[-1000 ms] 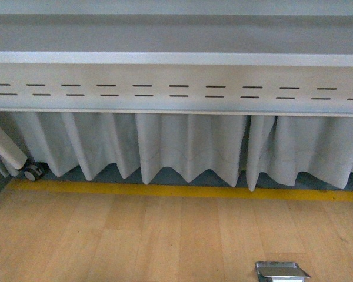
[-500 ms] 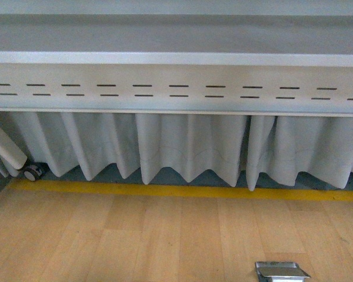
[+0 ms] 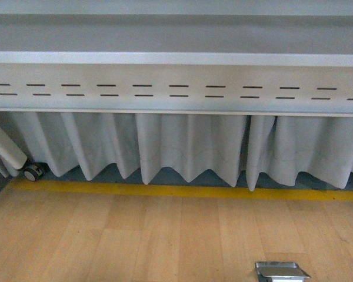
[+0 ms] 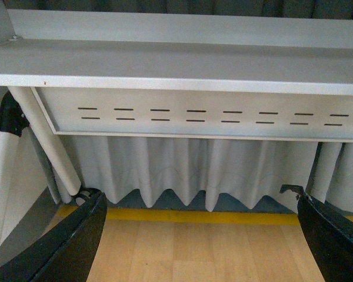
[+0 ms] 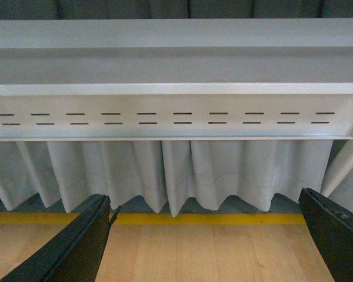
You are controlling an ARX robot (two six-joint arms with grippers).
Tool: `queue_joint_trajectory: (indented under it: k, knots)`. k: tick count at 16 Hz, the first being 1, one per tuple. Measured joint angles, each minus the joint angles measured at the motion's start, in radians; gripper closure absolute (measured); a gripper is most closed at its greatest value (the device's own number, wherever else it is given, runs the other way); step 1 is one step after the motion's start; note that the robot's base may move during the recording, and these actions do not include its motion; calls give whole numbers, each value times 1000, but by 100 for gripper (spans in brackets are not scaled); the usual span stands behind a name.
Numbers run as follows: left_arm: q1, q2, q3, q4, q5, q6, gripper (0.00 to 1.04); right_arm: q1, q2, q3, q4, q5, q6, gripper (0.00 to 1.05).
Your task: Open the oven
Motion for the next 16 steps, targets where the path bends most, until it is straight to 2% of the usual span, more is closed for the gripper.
queue_joint_trajectory:
  k: [16]
  knots:
    - [0,0,0,-1,0,0,7,0,0,0,-1,-2,0,6]
